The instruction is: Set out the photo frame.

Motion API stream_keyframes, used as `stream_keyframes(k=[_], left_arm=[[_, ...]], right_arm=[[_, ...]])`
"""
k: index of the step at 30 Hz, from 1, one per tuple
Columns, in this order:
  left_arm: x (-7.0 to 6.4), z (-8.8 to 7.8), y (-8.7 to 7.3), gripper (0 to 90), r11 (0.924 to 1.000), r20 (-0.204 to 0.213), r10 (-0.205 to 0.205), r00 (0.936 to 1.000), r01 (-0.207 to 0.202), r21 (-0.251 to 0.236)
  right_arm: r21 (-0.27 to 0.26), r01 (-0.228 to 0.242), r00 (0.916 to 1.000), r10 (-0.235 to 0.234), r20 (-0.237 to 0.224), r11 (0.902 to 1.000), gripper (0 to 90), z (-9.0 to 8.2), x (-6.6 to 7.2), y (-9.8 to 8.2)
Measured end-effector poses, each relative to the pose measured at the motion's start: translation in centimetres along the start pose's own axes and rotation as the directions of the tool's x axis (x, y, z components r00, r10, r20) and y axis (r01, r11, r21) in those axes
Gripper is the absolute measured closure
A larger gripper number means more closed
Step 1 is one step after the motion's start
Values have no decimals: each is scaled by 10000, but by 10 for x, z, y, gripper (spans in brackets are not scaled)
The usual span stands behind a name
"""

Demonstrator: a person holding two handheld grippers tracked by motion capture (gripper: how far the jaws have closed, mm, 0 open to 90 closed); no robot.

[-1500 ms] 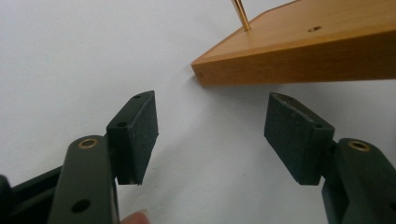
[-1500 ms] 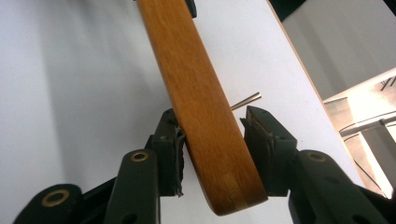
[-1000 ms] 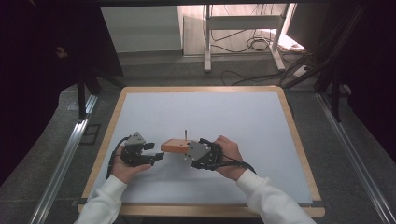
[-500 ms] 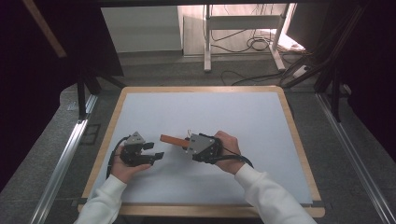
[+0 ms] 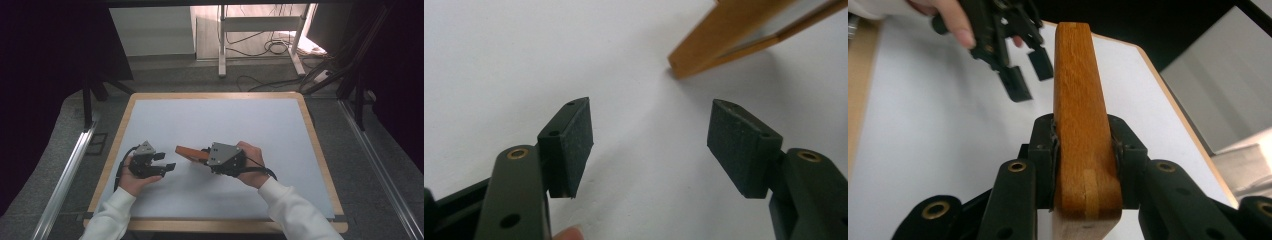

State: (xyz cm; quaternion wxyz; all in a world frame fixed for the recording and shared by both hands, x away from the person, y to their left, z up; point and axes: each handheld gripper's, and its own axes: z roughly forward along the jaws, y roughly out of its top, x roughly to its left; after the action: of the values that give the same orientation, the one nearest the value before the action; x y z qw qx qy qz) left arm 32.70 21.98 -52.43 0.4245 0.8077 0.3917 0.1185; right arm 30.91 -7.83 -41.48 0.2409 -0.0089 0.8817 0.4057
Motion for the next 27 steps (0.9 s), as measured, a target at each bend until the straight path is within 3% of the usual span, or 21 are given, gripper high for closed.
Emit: stream_keyframes(k=[6,11,15,27], left_arm=[[-1,0,0,346,10000,5,-12,10000,12,17],[-2,1,1,346,10000,-1,26,10000,-26,23],[-2,1,1,346,10000,8,43,10000,-43,86],[-3,3,1,341,9999,65,49,10000,-50,110]], right_arm=[[-373,-334,9979,312,-575,9987,694,-13,2,-4],[-569,-1168,9904,1121,-804,9915,691,-14,-8,-15],[-636,-1711,9840,1673,-613,9832,683,-13,-20,-22],[-248,-2388,9710,2391,71,9707,620,-3,-44,-30]])
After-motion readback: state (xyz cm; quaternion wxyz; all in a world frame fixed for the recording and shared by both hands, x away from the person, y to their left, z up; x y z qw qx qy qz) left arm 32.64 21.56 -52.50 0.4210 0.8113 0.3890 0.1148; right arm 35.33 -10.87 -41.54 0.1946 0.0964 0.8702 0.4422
